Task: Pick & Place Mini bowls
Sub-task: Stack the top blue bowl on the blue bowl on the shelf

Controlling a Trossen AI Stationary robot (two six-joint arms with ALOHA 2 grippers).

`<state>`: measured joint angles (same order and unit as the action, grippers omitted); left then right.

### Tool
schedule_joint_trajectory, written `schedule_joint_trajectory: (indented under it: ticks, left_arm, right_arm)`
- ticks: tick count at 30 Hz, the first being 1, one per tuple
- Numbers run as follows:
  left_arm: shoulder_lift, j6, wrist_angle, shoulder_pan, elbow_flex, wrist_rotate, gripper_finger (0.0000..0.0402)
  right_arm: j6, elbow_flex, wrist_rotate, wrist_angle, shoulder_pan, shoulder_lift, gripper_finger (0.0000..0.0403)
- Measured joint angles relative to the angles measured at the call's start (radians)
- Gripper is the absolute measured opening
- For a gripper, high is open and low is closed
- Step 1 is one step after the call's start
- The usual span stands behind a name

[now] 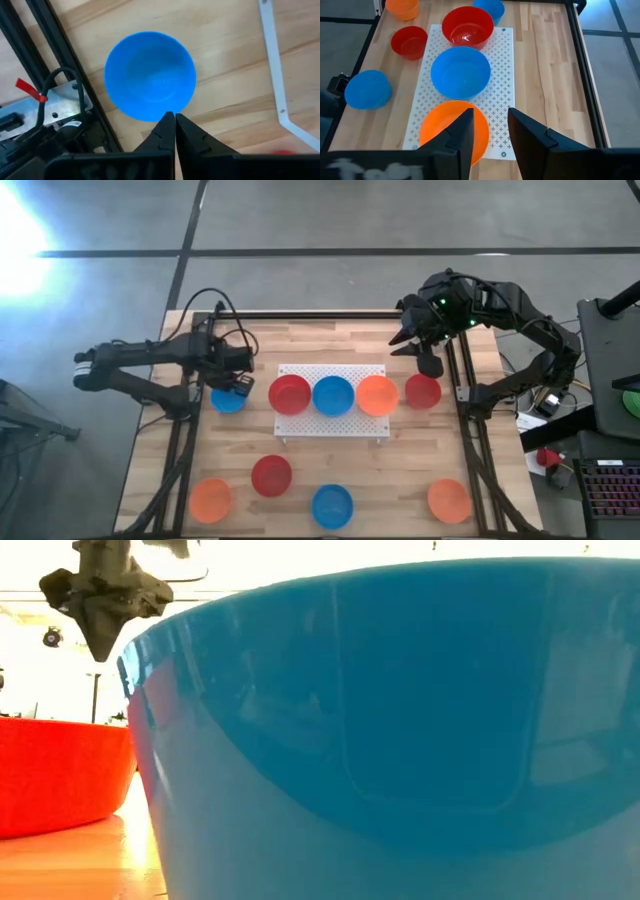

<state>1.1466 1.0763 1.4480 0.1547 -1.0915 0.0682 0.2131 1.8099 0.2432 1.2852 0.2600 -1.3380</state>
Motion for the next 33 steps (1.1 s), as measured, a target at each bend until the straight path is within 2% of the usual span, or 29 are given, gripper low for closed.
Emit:
schedule_joint_trajectory:
  ticks: [8,11,15,21,33]
  left_arm:
    - [0.000,-0.011,-0.077,0.000,0.085,-0.033,0.0076]
    - [0.000,-0.105,-0.113,-0.007,0.124,-0.060,0.0094]
    - [0.000,-0.199,-0.173,-0.008,0.188,-0.129,0.0098]
    - [0.001,-0.234,-0.274,-0.008,0.287,-0.189,0.0099]
    - [0.001,-0.287,-0.414,-0.008,0.396,-0.194,0.0099]
  right_arm:
    - [0.000,0.000,0.000,-0.022,0.000,0.000,0.0110]
    - [-0.003,0.000,0.000,-0.029,0.000,0.000,0.0112]
    - [-0.003,0.000,0.000,-0.038,0.000,0.000,0.0108]
    - [-0.003,0.000,0.000,-0.038,0.000,0.000,0.0102]
    - [-0.003,0.000,-0.001,-0.039,0.000,0.000,0.0100]
